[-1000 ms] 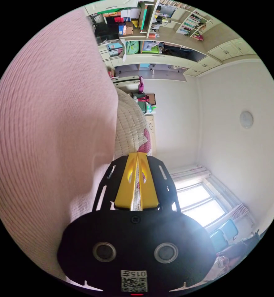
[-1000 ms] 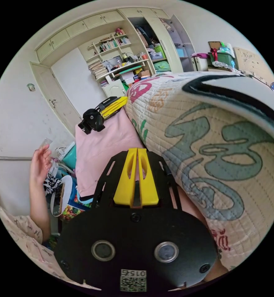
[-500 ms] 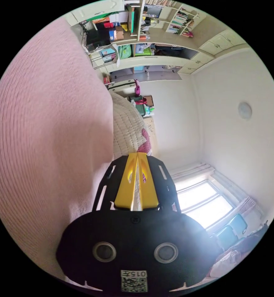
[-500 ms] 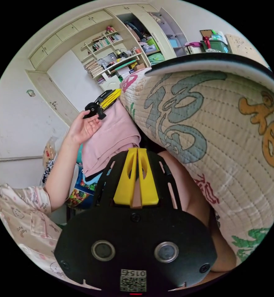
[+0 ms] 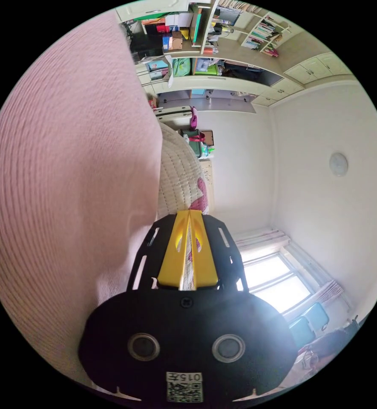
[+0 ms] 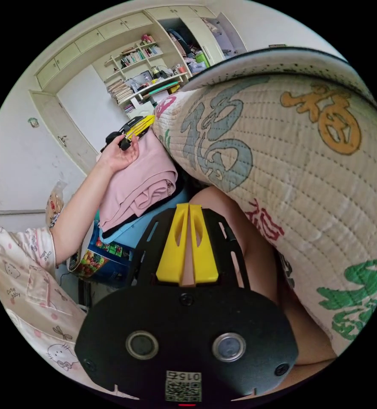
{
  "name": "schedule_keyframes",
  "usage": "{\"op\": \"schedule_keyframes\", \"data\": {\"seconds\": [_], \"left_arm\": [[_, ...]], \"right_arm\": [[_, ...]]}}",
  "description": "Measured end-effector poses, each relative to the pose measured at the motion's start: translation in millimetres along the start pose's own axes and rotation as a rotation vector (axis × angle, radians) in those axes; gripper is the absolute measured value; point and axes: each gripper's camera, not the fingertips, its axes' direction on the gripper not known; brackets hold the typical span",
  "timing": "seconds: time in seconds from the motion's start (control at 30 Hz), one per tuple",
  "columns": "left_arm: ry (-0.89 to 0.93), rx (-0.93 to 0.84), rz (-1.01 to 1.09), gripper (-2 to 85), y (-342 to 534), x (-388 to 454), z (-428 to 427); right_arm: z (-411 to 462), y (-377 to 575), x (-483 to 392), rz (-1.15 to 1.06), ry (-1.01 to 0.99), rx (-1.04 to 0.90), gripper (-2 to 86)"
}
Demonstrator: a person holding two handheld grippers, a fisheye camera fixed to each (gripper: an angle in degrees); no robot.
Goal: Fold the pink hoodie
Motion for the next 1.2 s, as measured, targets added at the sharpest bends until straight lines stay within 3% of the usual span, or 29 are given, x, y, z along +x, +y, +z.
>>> {"op": "schedule_keyframes", "data": {"seconds": [0.4, 0.67, 0.83, 1.1, 1.2], "left_arm": [[0.007, 0.002, -0.016, -0.9, 6, -37, 19], [0.0, 0.004, -0.004, -0.9, 19, -75, 37], [-0.018, 0.018, 0.037, -0.8, 34, -101, 50], [-0.047, 0.048, 0.132, -0.8, 66, -149, 67], [-0.049, 0.05, 0.138, -0.8, 77, -172, 73]], "right_arm": [[-11, 18, -119, -0.055, -0.002, 0.107, -0.5], [-270, -22, -269, -0.272, -0.289, 0.876, -0.5], [-354, -18, -391, -0.495, -0.317, 0.937, -0.5], [-400, 46, -478, -0.614, 0.038, 1.18, -0.5], [-399, 90, -505, -0.667, 0.193, 1.405, -0.6]]}}
